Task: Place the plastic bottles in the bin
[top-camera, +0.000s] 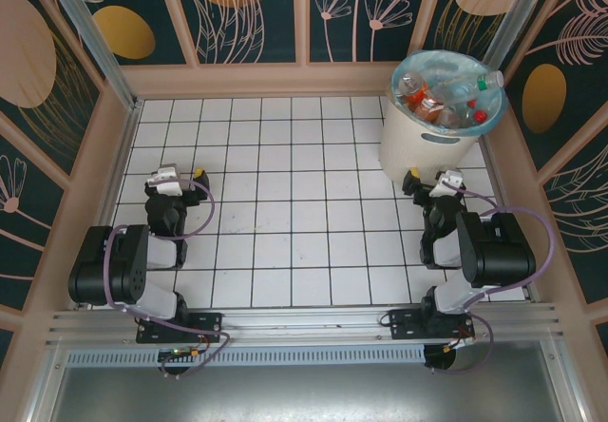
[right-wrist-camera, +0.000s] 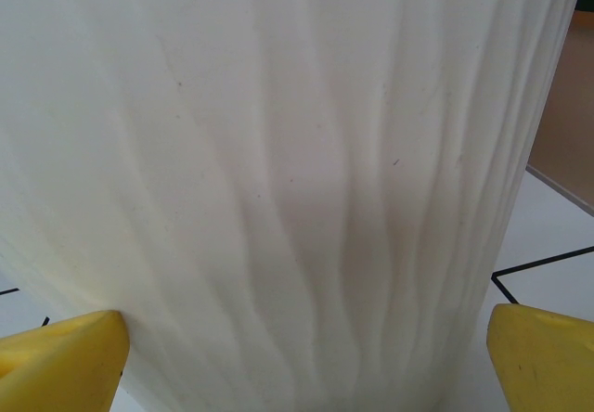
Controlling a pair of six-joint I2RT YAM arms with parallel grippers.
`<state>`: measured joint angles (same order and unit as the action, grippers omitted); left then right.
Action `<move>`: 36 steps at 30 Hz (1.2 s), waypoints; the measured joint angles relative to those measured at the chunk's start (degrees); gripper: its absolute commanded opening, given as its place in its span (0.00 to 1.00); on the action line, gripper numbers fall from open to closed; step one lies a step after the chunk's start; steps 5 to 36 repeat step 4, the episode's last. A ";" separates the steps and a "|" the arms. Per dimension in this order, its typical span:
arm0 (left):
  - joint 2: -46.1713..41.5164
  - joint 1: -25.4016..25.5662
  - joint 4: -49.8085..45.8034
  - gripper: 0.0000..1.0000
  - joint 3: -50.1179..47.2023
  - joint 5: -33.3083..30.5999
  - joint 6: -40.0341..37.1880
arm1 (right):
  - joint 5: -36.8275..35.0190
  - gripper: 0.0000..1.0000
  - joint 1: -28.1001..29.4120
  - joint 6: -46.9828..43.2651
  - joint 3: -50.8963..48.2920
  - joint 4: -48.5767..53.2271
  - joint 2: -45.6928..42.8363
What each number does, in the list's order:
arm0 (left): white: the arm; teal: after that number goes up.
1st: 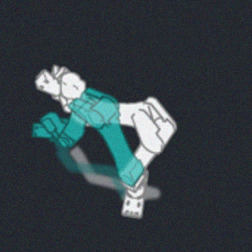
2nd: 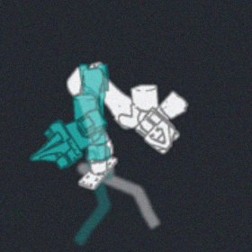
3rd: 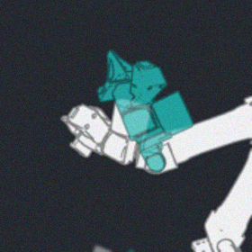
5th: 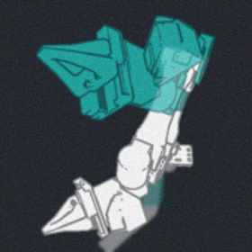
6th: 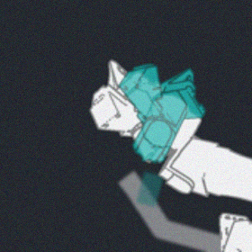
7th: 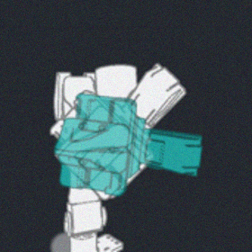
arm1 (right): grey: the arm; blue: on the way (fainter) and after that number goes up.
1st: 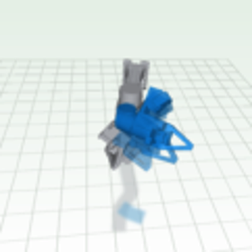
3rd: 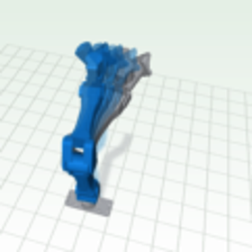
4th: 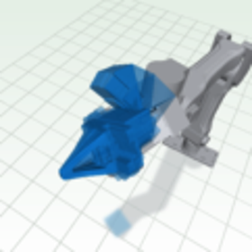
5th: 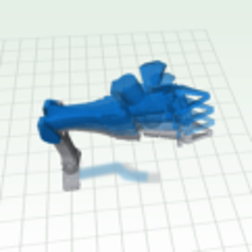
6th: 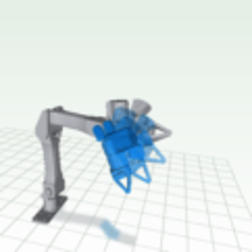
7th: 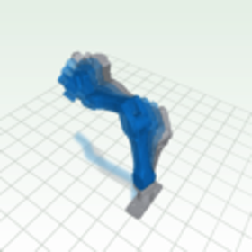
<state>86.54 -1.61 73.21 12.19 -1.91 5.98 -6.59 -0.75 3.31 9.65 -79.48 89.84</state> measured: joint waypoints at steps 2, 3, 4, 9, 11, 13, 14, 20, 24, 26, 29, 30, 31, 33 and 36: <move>0.00 0.00 0.02 0.99 0.00 0.00 0.00 | 0.00 0.99 0.00 0.00 0.02 0.00 0.00; 0.00 0.00 0.02 0.99 0.00 0.00 0.00 | 0.00 0.99 0.00 0.00 0.02 0.00 0.00; 0.00 0.00 0.00 0.99 0.00 0.00 0.00 | 0.00 0.99 0.00 0.00 0.00 0.00 0.00; 0.00 0.00 0.00 0.99 0.00 0.00 0.00 | 0.00 0.99 0.00 0.00 0.00 0.00 0.00; 0.00 0.00 0.00 0.99 0.00 0.00 0.00 | 0.00 0.99 0.00 0.00 0.00 0.00 0.00; 0.00 0.00 0.00 0.99 0.00 0.00 0.00 | 0.00 0.99 0.00 0.00 0.00 0.00 0.00; 0.00 0.00 0.00 0.99 0.00 0.00 0.00 | 0.00 0.99 0.00 0.00 0.00 0.00 0.00; 0.00 0.00 0.00 0.99 0.00 0.00 0.00 | 0.00 0.99 0.00 0.00 0.00 0.00 0.00; 0.00 0.00 0.00 0.99 0.00 0.00 0.00 | 0.00 0.99 0.00 0.00 0.00 0.00 0.00; 0.00 0.00 0.00 0.99 0.00 0.00 0.00 | 0.00 0.99 0.00 0.00 0.00 0.00 0.00; 0.00 0.00 0.00 0.99 0.00 0.00 0.00 | 0.00 0.99 0.00 0.00 0.00 0.00 0.00; 0.00 0.00 0.00 0.99 0.00 0.00 0.00 | 0.00 0.99 0.00 0.00 0.00 0.00 0.00; 0.00 0.00 0.00 0.99 0.00 0.00 0.00 | 0.00 0.99 0.00 0.00 0.00 0.00 0.00; 0.00 0.00 0.00 0.99 0.00 0.00 0.00 | 0.00 0.99 0.00 0.00 0.00 0.00 0.00; 0.00 0.00 0.00 0.99 0.00 0.00 0.00 | 0.00 0.99 0.00 0.00 0.00 0.00 0.00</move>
